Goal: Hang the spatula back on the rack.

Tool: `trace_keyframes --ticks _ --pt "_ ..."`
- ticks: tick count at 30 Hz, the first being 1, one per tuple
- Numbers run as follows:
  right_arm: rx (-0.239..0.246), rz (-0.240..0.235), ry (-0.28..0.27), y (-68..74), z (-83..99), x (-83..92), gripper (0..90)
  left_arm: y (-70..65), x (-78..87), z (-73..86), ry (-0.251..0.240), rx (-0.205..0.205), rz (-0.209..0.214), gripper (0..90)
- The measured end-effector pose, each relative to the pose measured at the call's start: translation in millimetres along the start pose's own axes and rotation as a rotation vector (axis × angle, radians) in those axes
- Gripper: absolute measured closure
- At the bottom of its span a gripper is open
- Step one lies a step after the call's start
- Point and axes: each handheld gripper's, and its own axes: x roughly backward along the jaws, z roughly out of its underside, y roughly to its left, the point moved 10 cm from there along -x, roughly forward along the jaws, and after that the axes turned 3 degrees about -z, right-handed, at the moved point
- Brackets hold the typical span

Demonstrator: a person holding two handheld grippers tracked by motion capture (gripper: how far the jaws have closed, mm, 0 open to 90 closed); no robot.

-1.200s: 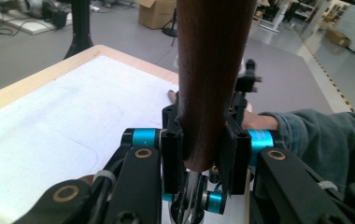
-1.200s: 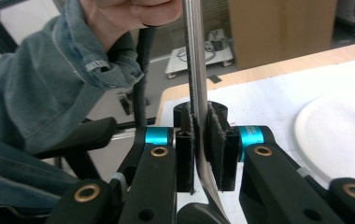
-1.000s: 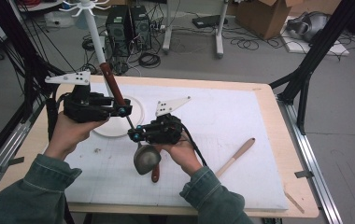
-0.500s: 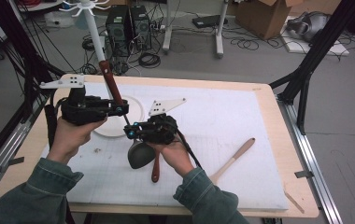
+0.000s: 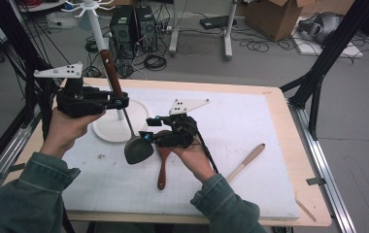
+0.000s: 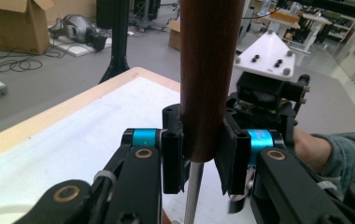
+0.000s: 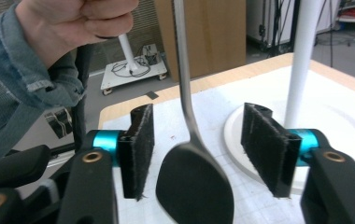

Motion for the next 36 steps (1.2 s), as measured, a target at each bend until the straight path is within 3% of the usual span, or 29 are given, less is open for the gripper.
trace_keyframes --ticks 7,8,18,27,36 --pt "0.014 0.06 -0.022 -6.0 -3.9 23.5 28.7 15.8 0.7 -13.0 0.003 -0.008 -0.005 73.6" --pt "0.016 0.072 -0.026 -8.3 -4.0 31.8 28.1 18.4 0.7 -15.6 0.002 -0.005 -0.009 73.6" --pt "0.013 0.118 -0.03 -13.9 -2.1 56.3 24.2 40.0 -3.9 -33.2 0.029 -0.018 -0.04 73.6" --pt "0.019 0.123 -0.041 -16.0 -1.4 67.6 23.3 57.7 -1.7 -50.6 0.032 -0.014 -0.067 73.6" --pt "0.029 0.114 -0.047 -13.3 -2.8 67.1 23.3 70.2 -0.3 -53.6 0.029 0.012 -0.079 73.6"
